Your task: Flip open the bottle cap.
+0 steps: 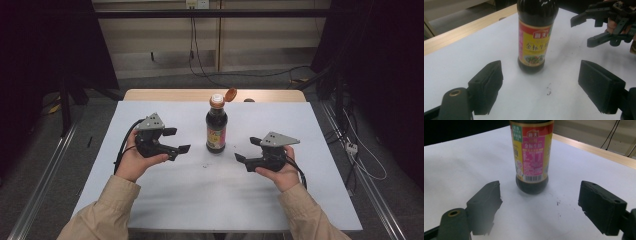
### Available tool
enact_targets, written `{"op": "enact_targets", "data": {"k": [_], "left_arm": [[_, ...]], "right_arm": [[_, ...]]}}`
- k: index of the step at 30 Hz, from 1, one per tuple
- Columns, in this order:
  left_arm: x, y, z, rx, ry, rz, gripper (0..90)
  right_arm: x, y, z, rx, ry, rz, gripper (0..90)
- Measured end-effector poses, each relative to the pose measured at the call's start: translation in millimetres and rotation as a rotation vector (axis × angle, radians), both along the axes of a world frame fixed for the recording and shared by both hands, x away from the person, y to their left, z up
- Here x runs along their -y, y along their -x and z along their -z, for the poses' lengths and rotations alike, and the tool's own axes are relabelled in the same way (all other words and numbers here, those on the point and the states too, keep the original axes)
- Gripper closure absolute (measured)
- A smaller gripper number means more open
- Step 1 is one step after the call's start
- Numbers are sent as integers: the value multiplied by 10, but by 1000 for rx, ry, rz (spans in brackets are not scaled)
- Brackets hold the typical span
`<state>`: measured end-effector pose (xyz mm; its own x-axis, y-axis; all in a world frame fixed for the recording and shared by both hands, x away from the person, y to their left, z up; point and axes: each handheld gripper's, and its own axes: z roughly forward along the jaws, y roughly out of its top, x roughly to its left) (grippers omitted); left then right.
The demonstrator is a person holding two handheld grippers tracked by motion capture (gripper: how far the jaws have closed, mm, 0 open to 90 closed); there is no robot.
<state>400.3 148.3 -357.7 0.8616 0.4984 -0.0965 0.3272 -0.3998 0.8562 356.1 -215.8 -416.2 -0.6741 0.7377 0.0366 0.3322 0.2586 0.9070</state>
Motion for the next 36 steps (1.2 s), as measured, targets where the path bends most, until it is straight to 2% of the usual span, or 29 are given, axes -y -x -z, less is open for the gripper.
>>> {"op": "enact_targets", "data": {"k": [3, 5, 11, 12, 16, 22, 26, 36], "left_arm": [[-57, 32, 61, 6, -18, -4, 192], [-95, 57, 97, -6, -2, -14, 190], [-192, 113, 184, -12, 8, -28, 184], [-210, 120, 197, -4, -3, -26, 184], [-247, 168, 273, -9, -2, -34, 177], [-293, 238, 363, -9, -28, -37, 161], [-329, 281, 401, -16, -18, -43, 151], [-565, 396, 527, -33, -34, -67, 141]], "right_arm": [[46, 52, 14, 0, 2, 3, 177], [83, 85, 24, -1, 1, 4, 177], [178, 183, 47, -1, 0, 0, 175], [194, 201, 50, 1, 3, 1, 174], [257, 269, 70, -3, 1, 6, 174], [330, 346, 112, -11, 7, 14, 173], [382, 387, 139, -18, 6, 21, 173], [535, 530, 189, -26, -3, 38, 174]]}}
